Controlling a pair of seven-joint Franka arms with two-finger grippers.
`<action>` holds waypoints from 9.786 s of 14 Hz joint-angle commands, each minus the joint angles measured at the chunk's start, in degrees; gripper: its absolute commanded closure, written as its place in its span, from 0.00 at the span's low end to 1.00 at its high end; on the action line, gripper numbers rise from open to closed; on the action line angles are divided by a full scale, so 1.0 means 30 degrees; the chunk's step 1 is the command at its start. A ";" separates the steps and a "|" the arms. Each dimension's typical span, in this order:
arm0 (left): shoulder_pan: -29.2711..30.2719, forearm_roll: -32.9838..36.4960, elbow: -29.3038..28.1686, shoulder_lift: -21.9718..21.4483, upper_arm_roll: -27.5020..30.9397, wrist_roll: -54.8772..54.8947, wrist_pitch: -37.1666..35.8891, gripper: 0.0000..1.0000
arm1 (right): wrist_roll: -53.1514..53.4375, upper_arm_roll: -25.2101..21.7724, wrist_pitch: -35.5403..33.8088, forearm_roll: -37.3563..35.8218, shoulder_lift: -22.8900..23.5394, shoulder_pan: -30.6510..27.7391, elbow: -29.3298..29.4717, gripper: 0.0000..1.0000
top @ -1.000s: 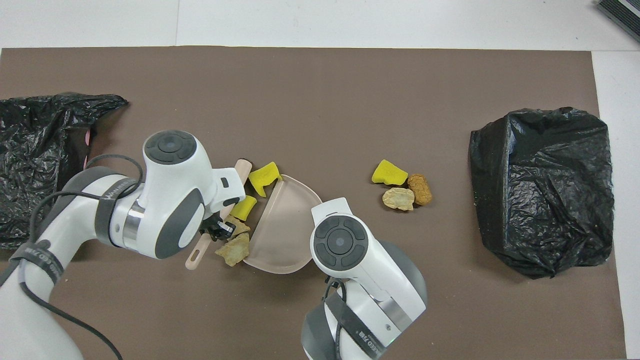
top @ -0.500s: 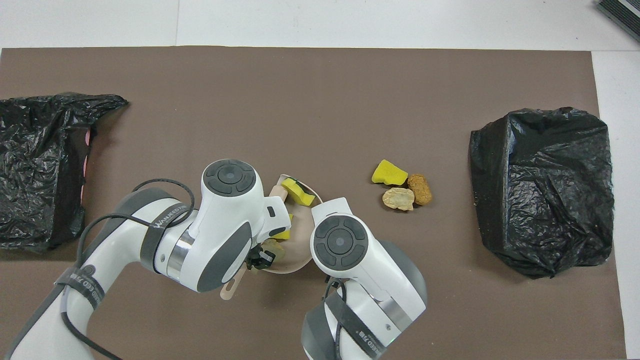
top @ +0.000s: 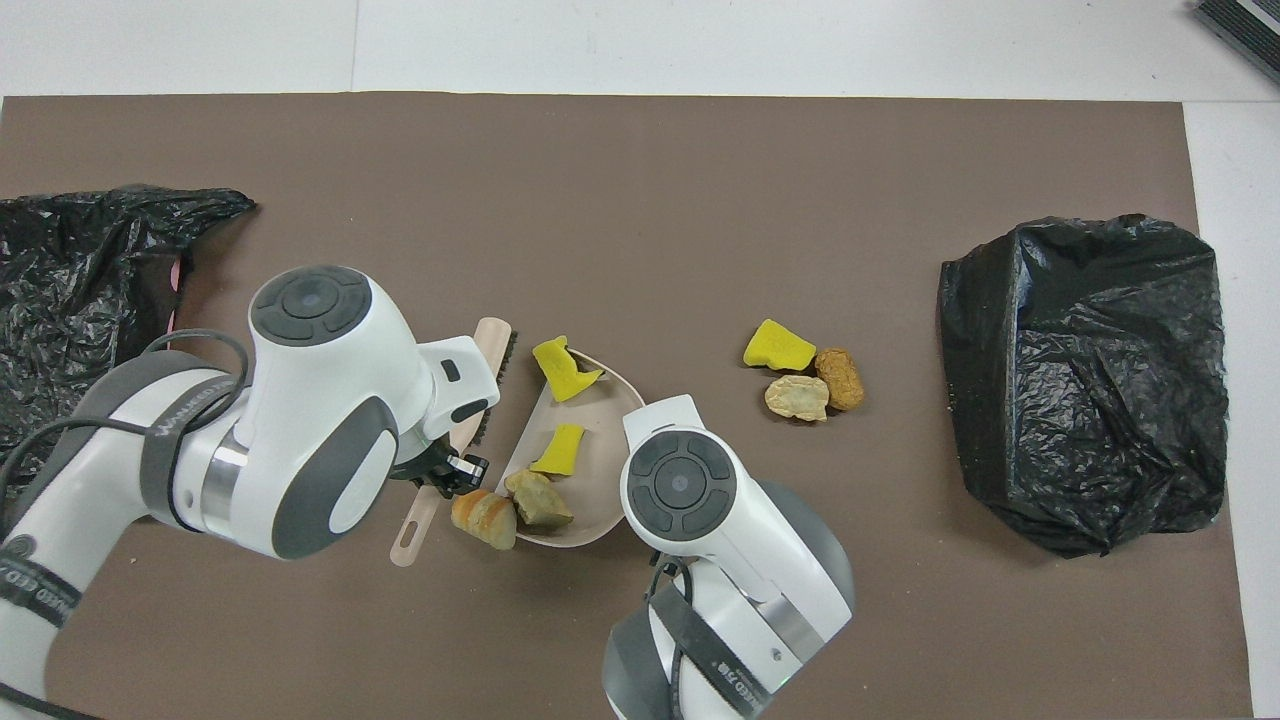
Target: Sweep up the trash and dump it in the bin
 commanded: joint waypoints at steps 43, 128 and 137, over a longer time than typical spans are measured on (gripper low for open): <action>-0.4568 -0.1804 -0.6645 -0.3526 -0.0376 -1.1191 0.5167 1.00 | -0.6511 -0.0376 -0.5605 -0.0397 -0.6849 -0.9635 0.1450 1.00; 0.4572 0.1918 0.8029 0.0658 -0.0347 0.1896 -0.2185 0.00 | 1.8906 0.1908 -0.3851 0.3318 -0.0163 -0.0626 0.5565 0.00; -0.0178 0.1946 0.8322 0.5432 -0.0347 -0.4576 0.2528 0.00 | 1.9402 0.1879 0.2473 0.4935 -0.0701 0.2802 -0.0920 0.00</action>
